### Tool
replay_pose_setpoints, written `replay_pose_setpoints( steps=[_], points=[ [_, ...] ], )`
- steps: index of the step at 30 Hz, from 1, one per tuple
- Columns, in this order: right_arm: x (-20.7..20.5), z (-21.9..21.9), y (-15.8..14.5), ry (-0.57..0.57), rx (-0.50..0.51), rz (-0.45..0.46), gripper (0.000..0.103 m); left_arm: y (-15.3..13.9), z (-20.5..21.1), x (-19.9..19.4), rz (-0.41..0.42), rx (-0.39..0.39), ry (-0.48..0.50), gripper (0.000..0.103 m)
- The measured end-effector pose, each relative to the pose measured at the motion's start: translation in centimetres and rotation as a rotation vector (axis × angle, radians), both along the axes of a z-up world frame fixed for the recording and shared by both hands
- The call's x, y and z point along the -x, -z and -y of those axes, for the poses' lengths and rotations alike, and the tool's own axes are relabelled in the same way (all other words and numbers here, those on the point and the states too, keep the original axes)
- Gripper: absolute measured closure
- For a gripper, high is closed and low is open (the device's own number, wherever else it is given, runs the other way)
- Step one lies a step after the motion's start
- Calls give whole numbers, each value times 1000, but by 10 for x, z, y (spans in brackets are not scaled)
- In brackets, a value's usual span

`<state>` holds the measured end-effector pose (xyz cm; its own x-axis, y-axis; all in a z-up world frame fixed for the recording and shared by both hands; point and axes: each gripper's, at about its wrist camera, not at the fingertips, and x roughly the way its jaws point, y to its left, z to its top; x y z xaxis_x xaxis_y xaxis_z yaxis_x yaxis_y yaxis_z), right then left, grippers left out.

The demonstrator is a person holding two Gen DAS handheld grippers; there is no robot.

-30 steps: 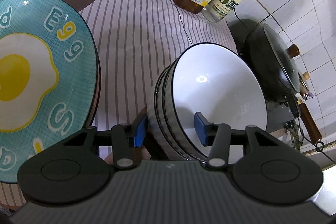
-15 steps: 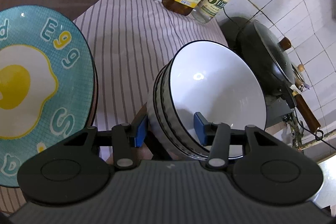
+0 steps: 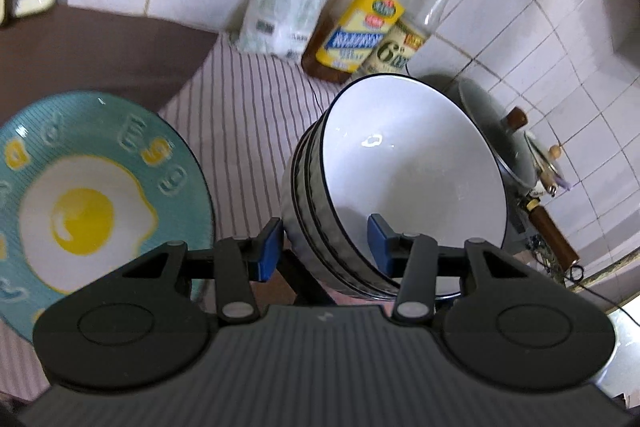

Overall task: Organize plates and bowls
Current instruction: 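Move the bowl stack with the left gripper over the teal Egg plate, then lower the bowl stack onto the teal Egg plate and open the left gripper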

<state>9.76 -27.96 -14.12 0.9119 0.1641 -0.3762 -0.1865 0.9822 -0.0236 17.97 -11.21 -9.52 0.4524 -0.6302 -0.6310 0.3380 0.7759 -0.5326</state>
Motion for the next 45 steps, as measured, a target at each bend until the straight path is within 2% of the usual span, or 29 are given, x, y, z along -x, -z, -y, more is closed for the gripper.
replay_pose_setpoints(
  steps=[8, 14, 20, 24, 38, 45],
  points=[
    [-13, -39, -29, -101, 2, 29, 7, -32, -50, 12, 42, -11, -81, 59],
    [-26, -77, -32, -181, -11, 16, 7, -37, -92, 15, 40, -42, -143, 59],
    [-42, -104, -18, -232, -32, -24, 7, -22, -126, 14, 16, -71, -193, 59],
    [-48, -119, -6, -247, -24, -49, 7, -9, -139, 6, -18, -75, -191, 59],
    [-53, -136, 26, -242, -14, -140, 7, 27, -141, -8, -65, -104, -172, 59],
    [-57, -138, 36, -229, -6, -148, 7, 34, -140, -12, -71, -113, -160, 59]
  ],
)
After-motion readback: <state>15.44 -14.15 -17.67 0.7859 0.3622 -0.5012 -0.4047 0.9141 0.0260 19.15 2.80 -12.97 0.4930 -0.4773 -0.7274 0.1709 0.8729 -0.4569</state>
